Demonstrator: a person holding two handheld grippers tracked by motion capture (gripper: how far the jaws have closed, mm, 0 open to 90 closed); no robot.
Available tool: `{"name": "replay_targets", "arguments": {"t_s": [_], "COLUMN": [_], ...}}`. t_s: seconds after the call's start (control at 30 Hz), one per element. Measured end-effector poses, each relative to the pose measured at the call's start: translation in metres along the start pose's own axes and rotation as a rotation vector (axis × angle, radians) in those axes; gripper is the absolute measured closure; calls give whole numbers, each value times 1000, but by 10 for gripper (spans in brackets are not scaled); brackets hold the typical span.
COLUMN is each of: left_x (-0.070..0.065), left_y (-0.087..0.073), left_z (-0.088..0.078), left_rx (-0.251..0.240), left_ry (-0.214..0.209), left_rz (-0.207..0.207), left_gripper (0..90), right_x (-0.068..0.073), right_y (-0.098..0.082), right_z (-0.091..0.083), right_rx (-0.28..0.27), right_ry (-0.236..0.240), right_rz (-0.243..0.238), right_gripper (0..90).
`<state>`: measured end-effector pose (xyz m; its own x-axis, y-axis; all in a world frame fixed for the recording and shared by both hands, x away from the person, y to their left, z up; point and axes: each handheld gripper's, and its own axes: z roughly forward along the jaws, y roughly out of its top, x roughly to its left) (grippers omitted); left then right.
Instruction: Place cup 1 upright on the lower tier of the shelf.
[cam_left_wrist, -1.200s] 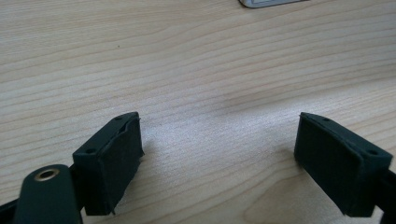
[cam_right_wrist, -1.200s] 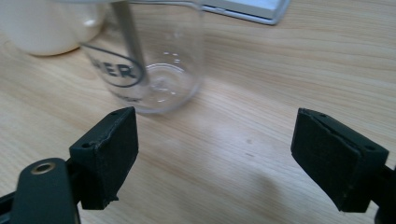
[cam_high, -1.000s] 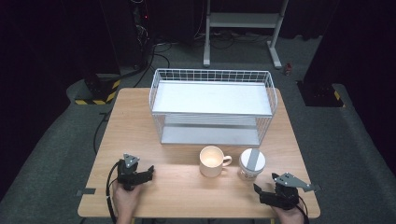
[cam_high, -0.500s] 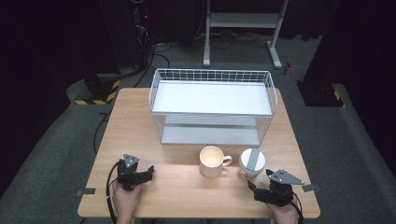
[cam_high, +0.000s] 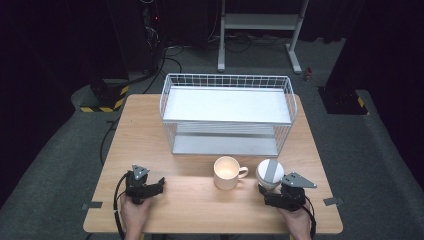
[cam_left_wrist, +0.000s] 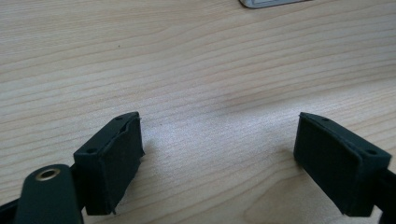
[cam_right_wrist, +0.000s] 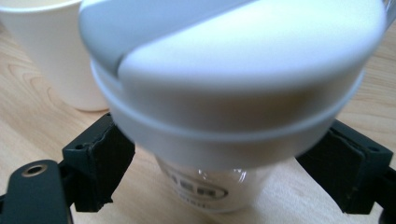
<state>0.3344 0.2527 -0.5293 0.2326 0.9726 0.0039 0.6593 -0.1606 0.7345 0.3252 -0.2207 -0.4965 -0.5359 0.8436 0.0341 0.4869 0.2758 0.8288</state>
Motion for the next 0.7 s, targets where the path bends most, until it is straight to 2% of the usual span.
{"name": "replay_targets", "arguments": {"t_s": [0.7], "left_x": [0], "left_y": [0], "left_z": [0], "left_rx": [0], "left_ry": [0], "left_rz": [0], "left_gripper": [160], "right_x": [-1], "right_y": [5], "right_z": [9], "right_rx": [-20], "right_ry": [-15], "right_rz": [-24], "right_gripper": [183]}}
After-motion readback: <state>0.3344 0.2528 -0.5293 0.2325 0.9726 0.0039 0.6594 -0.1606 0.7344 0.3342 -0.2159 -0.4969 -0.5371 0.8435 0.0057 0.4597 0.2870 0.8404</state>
